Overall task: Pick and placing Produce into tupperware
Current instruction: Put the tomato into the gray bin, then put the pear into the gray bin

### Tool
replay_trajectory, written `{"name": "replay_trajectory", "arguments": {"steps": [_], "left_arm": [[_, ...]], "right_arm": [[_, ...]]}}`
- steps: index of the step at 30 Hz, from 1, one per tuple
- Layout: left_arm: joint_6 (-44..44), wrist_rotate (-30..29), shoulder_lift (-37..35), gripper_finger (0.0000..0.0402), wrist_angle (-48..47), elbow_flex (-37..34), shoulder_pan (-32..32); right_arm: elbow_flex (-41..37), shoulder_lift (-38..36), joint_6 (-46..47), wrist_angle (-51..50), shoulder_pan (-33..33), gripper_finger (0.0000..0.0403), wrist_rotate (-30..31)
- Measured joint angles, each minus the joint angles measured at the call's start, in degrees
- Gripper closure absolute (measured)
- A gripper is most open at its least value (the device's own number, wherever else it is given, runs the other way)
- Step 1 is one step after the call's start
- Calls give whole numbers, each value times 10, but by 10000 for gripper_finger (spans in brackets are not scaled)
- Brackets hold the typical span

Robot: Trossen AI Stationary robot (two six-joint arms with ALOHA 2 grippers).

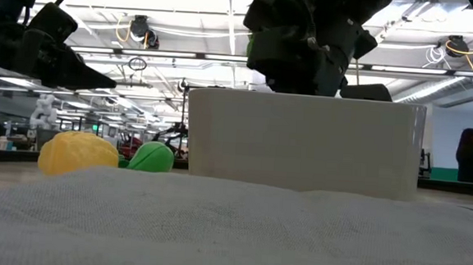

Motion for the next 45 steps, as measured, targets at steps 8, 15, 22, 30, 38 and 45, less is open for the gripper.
{"name": "replay_trajectory", "arguments": {"steps": [8,15,22,30,38,45], "left_arm": [[-3,0,0,376,-3,0,0],[-1,0,0,376,-3,0,0],[-2,0,0,376,-2,0,0],[-2,0,0,376,0,0,0],[-3,0,0,376,0,0,0],[-3,0,0,376,0,0,0]], "right_arm": [[0,0,13,7,0,149,0],[0,0,21,2,1,143,-1],[0,0,38,-2,2,122,-14],[0,-6,37,-3,6,125,-11],[0,-57,56,-3,5,120,4],[0,-102,65,-8,5,132,18]]}}
